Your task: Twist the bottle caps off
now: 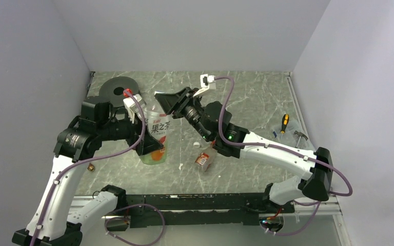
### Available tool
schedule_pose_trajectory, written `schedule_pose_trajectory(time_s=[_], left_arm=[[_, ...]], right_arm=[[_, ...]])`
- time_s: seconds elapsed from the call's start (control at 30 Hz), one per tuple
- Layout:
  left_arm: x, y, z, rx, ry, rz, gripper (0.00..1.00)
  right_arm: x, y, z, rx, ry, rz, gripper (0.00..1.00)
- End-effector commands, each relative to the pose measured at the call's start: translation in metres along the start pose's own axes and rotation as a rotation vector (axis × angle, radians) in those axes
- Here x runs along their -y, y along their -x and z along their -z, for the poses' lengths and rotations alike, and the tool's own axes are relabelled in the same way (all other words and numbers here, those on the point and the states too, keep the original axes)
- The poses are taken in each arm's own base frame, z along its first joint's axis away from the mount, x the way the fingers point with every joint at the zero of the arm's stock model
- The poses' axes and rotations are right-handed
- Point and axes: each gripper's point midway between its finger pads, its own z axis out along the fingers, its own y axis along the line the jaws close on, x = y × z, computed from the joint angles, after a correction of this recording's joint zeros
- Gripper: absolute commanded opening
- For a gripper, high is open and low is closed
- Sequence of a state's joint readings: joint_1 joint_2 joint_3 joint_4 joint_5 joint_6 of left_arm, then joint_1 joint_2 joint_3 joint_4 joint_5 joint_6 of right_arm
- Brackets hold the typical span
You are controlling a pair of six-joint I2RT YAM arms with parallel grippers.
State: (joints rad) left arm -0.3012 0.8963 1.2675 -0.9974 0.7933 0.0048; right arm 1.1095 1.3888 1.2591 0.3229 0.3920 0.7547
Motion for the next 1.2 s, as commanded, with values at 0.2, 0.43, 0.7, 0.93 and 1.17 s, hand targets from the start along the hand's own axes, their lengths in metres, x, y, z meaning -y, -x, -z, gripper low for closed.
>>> schedule_pose_trajectory(time_s=[0.2,0.43,0.7,0.93,1.17], left_arm=[[0.033,0.025,0.013,0.082,-0.12,-0.045,0.99],[0.039,0.019,0.013,0.08,-0.166,-0.069,0.61],[0.026,0.016,0.015,0.074,-0.098,-0.196,0.51],[0.0,0.016,0.023,0.102,0.063,-0.445,0.49],[-0.021,0.01,0.03,0.151,0.196,-0.711,0.42]], right_arm=[[-0.054,0.027,0.013,0.131,0.136,-0.013,0.15],[-0.056,0.026,0.02,0.152,0.167,-0.017,0.14],[-0.054,0.008,0.022,0.043,0.159,0.068,0.53],[-0.031,-0.007,0.043,-0.137,0.055,0.214,0.84],[-0.046,0.014,0.062,-0.207,0.06,0.249,0.84]])
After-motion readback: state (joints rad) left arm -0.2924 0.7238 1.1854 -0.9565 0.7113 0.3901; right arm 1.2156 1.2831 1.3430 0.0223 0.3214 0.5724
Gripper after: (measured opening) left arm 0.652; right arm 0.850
